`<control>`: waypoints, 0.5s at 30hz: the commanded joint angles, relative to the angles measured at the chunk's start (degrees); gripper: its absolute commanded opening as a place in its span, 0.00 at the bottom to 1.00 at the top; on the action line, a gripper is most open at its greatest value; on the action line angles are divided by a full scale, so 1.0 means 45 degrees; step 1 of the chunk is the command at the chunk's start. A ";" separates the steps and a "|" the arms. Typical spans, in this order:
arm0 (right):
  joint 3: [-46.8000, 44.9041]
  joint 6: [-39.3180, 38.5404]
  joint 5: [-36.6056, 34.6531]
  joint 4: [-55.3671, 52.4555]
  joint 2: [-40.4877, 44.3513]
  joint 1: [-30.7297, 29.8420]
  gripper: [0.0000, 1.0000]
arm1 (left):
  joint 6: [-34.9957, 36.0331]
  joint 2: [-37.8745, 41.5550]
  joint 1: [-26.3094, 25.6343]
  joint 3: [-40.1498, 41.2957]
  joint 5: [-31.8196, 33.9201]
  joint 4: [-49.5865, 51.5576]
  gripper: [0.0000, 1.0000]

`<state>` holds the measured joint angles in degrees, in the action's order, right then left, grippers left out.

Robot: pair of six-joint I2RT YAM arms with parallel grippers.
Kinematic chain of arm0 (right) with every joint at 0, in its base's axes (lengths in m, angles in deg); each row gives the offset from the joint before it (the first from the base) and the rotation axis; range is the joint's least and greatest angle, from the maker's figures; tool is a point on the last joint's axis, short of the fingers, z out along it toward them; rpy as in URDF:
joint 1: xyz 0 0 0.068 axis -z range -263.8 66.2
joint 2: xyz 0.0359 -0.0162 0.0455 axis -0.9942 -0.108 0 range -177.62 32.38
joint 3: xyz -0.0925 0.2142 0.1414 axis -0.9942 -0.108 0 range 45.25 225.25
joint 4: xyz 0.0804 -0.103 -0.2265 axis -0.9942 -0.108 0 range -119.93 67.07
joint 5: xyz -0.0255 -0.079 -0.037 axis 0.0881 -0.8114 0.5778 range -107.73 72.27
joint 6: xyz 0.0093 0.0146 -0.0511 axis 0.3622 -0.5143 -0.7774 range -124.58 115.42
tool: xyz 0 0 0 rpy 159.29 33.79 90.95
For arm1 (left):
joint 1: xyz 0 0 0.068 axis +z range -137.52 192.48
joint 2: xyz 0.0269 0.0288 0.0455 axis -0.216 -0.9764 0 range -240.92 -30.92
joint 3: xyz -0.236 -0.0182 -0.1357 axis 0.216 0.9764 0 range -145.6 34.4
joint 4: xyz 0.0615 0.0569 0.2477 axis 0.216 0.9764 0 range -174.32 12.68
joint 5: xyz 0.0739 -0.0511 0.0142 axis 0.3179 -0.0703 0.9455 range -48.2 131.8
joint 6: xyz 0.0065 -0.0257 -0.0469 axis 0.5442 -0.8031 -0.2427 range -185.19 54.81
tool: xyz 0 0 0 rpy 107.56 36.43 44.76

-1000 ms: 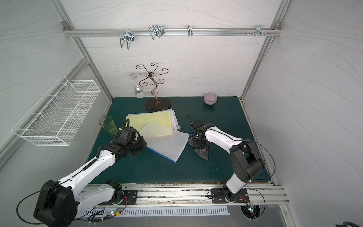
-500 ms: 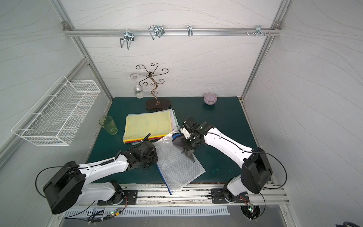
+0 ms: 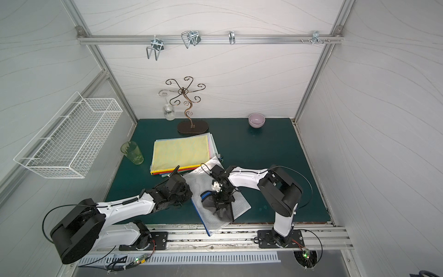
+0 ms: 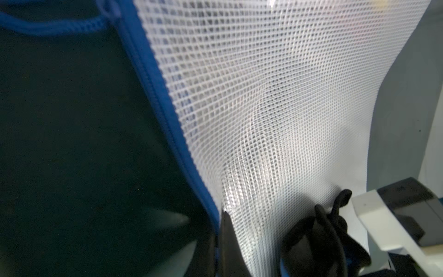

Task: Wipe the document bag
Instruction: Wipe the dirt from the document bag.

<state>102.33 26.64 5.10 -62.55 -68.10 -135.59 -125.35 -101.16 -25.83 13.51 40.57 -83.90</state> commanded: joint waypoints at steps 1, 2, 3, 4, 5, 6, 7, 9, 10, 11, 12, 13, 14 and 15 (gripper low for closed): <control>-0.1383 0.1586 -0.5097 -0.2231 0.1726 0.1682 0.00 | -0.0439 0.0354 0.0428 0.0595 0.0528 -0.0013 0.00; -0.1494 0.1744 -0.5988 -0.2690 0.2594 0.2062 0.00 | -0.0425 0.0420 0.0450 0.0599 0.0519 0.0005 0.00; -0.1389 0.1805 -0.6823 -0.3156 0.3275 0.2253 0.00 | -0.0351 0.0471 0.0446 0.0567 0.0482 0.0005 0.00; -0.1178 0.1724 -0.7384 -0.3519 0.3719 0.2264 0.00 | -0.0273 0.0475 0.0449 0.0506 0.0453 -0.0004 0.00; -0.0839 0.1589 -0.7619 -0.3822 0.3975 0.2174 0.00 | -0.0208 0.0415 0.0447 0.0434 0.0471 -0.0024 0.00; -0.0452 0.1142 -0.7203 -0.3947 0.4062 0.1921 0.00 | -0.0186 0.0296 0.0451 0.0368 0.0498 -0.0100 0.00; -0.0072 0.0687 -0.6515 -0.4012 0.3943 0.1518 0.00 | -0.0186 0.0187 0.0451 0.0300 0.0489 -0.0178 0.00; 0.1023 -0.0326 -0.4568 -0.4476 0.3187 0.0246 0.00 | -0.0202 -0.0171 0.0456 0.0112 0.0433 -0.0446 0.00; 0.1403 -0.0734 -0.3724 -0.4592 0.2779 -0.0320 0.00 | -0.0266 -0.0326 0.0450 0.0042 0.0428 -0.0581 0.00; 0.1644 -0.0960 -0.2789 -0.4614 0.2348 -0.0867 0.00 | -0.0320 -0.0498 0.0450 -0.0023 0.0422 -0.0776 0.00; 0.1609 -0.1028 -0.1907 -0.4357 0.2040 -0.1291 0.00 | -0.0356 -0.0684 0.0447 -0.0100 0.0457 -0.0884 0.00; 0.1357 -0.1021 -0.1024 -0.3842 0.1884 -0.1535 0.00 | -0.0333 -0.0803 0.0446 -0.0190 0.0503 -0.0949 0.00; 0.0965 -0.0864 -0.0048 -0.3131 0.1670 -0.1698 0.00 | -0.0340 -0.0936 0.0446 -0.0293 0.0570 -0.0962 0.00; 0.0579 -0.0615 0.0709 -0.2485 0.1445 -0.1753 0.00 | -0.0412 -0.1025 0.0446 -0.0409 0.0604 -0.0909 0.00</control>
<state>108.32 24.92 -5.67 -75.51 -58.86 -142.10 -125.92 -103.80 -24.14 13.32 41.22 -88.40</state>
